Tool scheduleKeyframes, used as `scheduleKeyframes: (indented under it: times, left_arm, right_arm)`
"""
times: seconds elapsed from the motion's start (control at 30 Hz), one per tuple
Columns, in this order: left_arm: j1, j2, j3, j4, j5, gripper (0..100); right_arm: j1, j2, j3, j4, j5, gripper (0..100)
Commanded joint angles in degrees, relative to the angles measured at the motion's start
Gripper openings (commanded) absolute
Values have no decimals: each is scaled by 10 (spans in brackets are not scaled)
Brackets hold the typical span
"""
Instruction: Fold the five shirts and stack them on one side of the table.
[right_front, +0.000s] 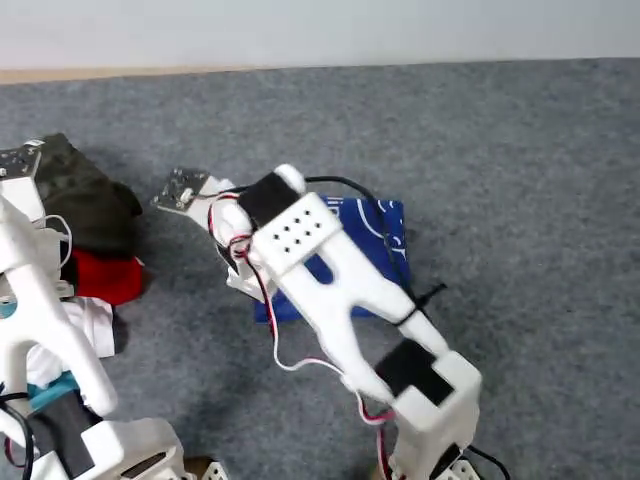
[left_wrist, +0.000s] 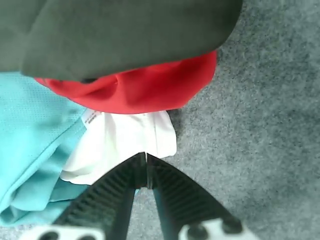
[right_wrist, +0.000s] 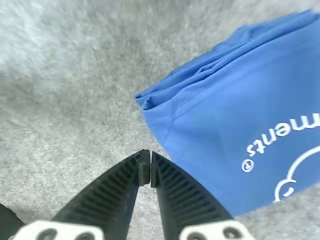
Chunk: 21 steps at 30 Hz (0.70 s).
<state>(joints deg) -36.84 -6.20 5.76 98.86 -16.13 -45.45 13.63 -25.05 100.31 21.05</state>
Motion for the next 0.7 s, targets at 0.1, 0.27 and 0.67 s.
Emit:
scheduleKeyframes:
  times: [0.1,0.27,0.67]
  left_arm:
    - [0,-26,-2,16,5,7]
    - [-50,-26,-2,17,4,7]
    - [-167,-26,15,17,-66,7]
  right_arm:
    - [66,-75,18,25,-47,9]
    - [192,-70,29,5,-119,13]
    - [271,100,-4,-29,-317,297]
